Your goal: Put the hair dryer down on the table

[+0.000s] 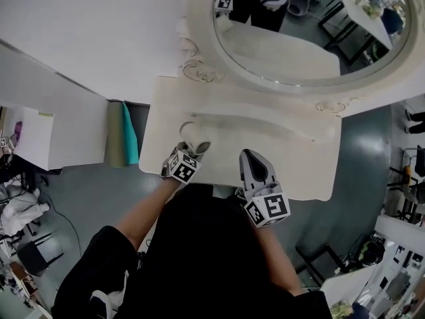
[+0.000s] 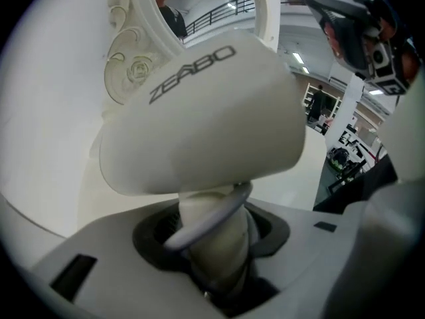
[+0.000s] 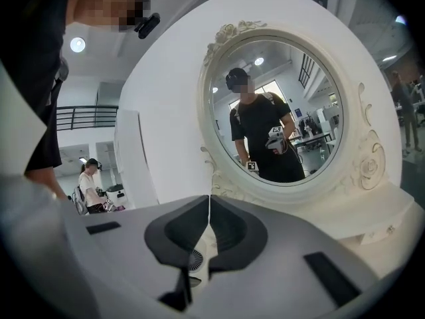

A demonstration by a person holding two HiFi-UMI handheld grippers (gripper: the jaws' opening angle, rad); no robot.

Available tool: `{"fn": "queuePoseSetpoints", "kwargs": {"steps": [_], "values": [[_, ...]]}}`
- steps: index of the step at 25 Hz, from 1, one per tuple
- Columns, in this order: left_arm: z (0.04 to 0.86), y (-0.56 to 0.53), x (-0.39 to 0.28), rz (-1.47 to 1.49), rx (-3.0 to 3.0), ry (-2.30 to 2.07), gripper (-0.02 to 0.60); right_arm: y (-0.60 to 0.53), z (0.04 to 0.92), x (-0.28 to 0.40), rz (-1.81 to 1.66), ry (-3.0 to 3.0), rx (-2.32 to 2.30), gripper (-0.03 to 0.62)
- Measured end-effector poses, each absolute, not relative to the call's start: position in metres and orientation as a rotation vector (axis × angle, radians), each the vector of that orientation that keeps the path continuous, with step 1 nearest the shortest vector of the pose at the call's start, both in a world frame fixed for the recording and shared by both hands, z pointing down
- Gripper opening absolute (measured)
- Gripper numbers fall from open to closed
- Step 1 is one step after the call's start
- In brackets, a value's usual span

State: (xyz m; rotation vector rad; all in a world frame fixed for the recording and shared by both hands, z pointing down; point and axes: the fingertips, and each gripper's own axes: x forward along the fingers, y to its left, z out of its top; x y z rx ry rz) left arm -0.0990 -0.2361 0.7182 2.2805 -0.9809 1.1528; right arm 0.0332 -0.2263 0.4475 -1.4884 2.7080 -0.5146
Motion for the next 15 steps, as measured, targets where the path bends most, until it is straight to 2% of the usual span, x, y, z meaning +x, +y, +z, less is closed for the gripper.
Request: {"fn": "queuePoseSetpoints", "kwargs": {"steps": [15], "values": [[0.763, -0.238, -0.110, 1.283, 2.174, -0.845, 0.195, -0.229, 0.451, 0.038, -0.450, 2.685, -1.667, 0.020]]}}
